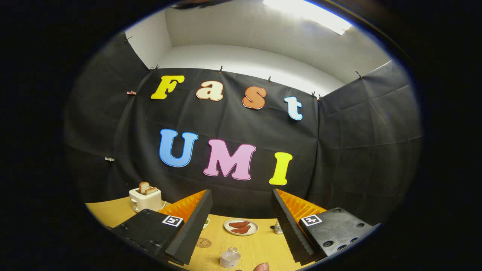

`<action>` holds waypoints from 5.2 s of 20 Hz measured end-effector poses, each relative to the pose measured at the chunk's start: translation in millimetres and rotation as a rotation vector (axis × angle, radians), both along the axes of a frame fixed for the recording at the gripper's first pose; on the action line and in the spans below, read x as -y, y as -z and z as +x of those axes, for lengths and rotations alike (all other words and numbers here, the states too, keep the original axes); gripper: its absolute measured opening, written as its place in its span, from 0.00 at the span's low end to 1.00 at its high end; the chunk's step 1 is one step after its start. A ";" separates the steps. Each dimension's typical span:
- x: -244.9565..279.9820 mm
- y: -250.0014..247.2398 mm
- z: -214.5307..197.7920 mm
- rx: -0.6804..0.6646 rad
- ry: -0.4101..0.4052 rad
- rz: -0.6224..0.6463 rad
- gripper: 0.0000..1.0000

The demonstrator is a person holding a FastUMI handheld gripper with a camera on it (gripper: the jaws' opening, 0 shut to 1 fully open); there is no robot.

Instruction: Take the bottle from table, then pour the juice into the cup, finally place the bottle on the coaster

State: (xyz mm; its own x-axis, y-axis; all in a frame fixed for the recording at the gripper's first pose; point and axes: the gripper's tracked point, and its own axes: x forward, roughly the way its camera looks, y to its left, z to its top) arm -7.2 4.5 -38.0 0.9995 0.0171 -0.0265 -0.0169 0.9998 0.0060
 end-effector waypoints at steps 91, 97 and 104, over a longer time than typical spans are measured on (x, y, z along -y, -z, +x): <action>-206.9 313.2 40.2 -0.130 -0.647 -1.076 0.72; -213.0 314.2 39.3 -0.074 -0.693 -1.214 0.72; -222.1 315.8 40.4 -0.026 -0.742 -1.334 0.72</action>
State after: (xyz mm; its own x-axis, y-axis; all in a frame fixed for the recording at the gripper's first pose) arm 33.1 226.6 -353.8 0.7754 0.4484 -0.4446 -0.5151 0.0420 -0.8561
